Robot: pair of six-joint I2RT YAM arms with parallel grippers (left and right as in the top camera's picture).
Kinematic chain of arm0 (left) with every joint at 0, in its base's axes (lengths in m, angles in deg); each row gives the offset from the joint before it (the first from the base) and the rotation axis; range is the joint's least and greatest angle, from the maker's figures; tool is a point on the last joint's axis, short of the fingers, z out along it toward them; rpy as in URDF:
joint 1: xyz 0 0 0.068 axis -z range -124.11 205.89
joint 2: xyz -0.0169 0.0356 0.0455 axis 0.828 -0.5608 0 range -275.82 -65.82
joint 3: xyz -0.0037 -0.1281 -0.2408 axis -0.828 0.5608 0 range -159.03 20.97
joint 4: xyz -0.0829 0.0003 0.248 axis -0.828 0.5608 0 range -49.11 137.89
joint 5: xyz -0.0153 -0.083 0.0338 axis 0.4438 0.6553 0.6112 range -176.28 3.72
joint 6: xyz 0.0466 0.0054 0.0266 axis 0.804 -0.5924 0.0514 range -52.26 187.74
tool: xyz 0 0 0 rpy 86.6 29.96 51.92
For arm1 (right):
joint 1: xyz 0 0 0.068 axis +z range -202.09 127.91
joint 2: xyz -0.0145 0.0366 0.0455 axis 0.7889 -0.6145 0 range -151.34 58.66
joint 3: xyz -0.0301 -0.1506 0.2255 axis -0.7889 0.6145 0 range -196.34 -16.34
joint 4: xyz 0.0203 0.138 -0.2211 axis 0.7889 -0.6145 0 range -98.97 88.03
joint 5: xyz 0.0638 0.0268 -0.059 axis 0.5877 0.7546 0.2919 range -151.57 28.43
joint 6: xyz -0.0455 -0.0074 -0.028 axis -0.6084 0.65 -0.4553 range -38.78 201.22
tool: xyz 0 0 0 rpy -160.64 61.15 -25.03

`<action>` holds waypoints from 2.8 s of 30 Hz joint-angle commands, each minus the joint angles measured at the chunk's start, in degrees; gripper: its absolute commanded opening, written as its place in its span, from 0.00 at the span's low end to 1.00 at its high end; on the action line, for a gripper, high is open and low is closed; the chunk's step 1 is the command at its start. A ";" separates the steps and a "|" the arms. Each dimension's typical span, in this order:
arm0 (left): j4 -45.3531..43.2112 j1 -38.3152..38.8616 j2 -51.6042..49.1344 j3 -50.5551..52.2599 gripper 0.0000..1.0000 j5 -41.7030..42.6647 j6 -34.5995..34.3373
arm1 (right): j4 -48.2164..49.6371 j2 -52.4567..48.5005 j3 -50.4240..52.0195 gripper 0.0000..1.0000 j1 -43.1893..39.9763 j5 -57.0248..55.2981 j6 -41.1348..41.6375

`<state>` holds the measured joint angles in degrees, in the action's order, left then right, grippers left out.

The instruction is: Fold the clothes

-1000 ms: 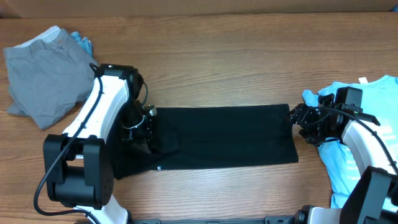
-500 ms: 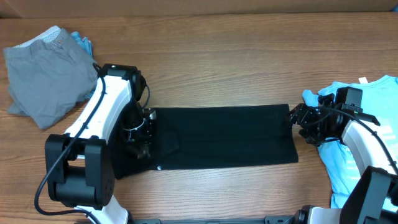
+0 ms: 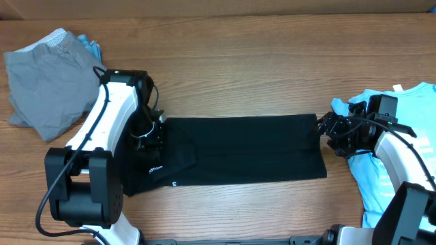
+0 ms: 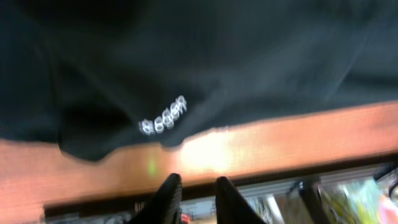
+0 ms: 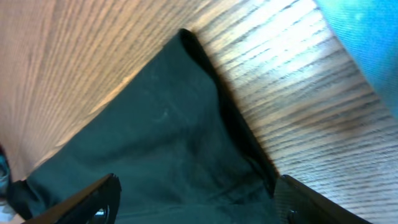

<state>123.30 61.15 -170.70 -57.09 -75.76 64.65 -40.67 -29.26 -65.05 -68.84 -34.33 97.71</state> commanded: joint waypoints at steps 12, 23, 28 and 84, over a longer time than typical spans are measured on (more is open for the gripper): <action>-10.49 0.37 1.55 -1.18 0.49 -0.26 -1.18 | -4.76 -1.90 -0.87 0.89 -2.08 -4.70 -4.68; -11.65 0.37 1.55 -1.18 0.55 -0.68 1.84 | -3.96 -14.03 -0.74 0.73 -1.97 1.77 -12.61; -12.85 0.37 1.55 -1.18 0.56 -0.63 1.84 | -4.70 -15.02 -0.74 0.66 -0.37 2.43 -13.79; -4.94 -11.26 1.55 -5.79 0.40 -0.42 1.84 | -5.16 -1.79 -13.94 0.05 44.41 -7.93 21.35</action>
<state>118.05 50.11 -170.70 -61.70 -76.04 65.17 -46.90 -29.37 -78.03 -26.70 -41.13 112.96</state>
